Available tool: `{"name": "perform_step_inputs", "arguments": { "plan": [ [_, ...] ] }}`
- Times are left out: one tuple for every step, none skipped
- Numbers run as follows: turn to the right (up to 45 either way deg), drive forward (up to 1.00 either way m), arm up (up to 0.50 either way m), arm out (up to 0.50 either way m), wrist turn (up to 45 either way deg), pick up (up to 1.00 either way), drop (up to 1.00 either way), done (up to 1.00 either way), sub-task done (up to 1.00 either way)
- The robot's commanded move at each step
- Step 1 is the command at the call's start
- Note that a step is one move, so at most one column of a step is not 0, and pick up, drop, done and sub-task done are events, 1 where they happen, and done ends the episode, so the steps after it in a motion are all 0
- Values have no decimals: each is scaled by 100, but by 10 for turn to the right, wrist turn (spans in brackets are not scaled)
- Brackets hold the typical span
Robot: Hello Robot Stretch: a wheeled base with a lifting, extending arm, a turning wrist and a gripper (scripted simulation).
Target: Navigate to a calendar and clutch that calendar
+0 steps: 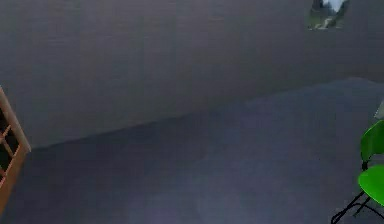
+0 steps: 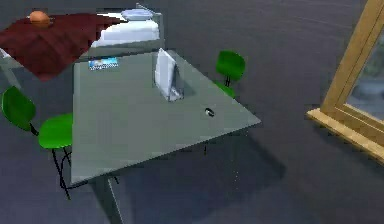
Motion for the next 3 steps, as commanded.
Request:
{"name": "perform_step_inputs", "arguments": {
  "plan": [
    [450,0,0,0,0,0,0,0,0],
    [390,0,0,0,0,0,0,0,0],
    [0,40,0,0,0,0,0,0,0]
  ]
}}
